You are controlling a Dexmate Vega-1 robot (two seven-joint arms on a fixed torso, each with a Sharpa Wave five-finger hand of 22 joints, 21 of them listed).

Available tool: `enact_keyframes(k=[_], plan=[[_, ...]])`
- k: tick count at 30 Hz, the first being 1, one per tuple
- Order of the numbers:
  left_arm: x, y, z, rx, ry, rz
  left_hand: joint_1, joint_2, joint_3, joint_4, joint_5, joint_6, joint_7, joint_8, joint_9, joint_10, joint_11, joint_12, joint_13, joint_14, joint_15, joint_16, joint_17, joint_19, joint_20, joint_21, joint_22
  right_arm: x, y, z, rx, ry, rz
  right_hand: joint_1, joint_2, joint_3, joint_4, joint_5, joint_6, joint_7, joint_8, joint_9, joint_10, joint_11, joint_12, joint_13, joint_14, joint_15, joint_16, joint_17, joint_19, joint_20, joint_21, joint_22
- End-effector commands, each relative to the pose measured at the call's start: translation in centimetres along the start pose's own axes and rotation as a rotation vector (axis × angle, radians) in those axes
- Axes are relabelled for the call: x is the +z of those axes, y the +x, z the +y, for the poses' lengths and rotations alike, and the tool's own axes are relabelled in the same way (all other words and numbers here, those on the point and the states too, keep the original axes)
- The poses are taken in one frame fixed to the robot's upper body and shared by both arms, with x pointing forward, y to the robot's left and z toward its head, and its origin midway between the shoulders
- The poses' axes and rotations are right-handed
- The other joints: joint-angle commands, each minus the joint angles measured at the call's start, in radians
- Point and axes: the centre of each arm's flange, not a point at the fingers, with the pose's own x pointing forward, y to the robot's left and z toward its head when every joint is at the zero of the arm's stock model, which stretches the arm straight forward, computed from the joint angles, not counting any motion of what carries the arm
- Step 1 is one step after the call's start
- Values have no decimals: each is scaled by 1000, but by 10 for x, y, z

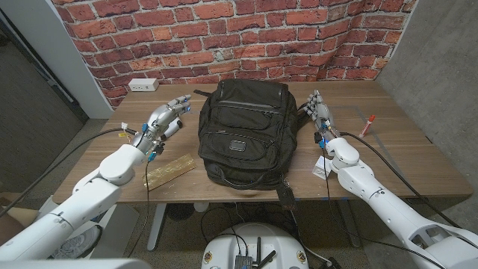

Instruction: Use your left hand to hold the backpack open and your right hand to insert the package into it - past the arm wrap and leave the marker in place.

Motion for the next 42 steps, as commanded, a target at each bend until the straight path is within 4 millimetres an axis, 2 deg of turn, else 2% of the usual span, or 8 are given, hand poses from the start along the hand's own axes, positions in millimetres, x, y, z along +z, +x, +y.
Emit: enact_keyframes(k=[1,14,27,31,35,42], plan=[[12,-12,1,-70,101,-22,28,-4,2,-10,6,22,-6,4,5,17,-4,1,3,15,-65,3,0,19,-82,-2,3,0,-2,1,-8,-5,-2,8,27,5,-1,4,5,-2,3,4,10,-3,7,3,5,-8,9,0,10,-28,6,5],[22,-18,5,-134,203,-66,120,-53,6,-18,10,78,-35,5,5,70,-31,2,2,77,-105,7,0,58,-101,-4,2,-4,-3,7,-24,-1,-3,7,27,9,-2,3,4,-2,3,4,9,-4,6,3,5,-8,9,0,13,-27,6,5],[34,-13,4,-263,311,-109,168,-90,3,-22,12,75,-31,0,5,73,-32,-6,1,83,-113,1,0,68,-110,-7,2,-6,-8,11,-46,-10,20,7,27,11,-3,3,3,-2,3,4,8,-4,5,3,6,-9,10,-1,15,-24,6,5],[41,-16,4,-293,365,-126,215,-118,3,-21,14,93,-42,6,5,84,-35,-6,1,100,-117,3,0,71,-126,-10,2,-7,-9,10,-49,-10,19,7,27,12,-3,2,2,-2,3,4,8,-4,5,3,6,-9,10,-1,15,-24,6,5],[46,-18,3,-326,410,-132,279,-164,-3,-21,13,111,-56,10,6,101,-48,-8,1,112,-133,1,0,79,-151,-11,1,-8,-8,11,-45,-10,20,6,27,13,-3,2,2,-2,3,4,9,-3,5,3,6,-9,10,-1,16,-25,6,5],[57,-20,0,-364,493,-154,325,-201,-11,-20,14,115,-62,11,6,106,-57,-12,1,117,-143,0,1,87,-162,-11,1,-9,-6,12,-43,-12,17,6,27,14,-3,2,2,-2,3,4,8,-4,5,3,7,-9,10,-1,16,-25,6,5]])
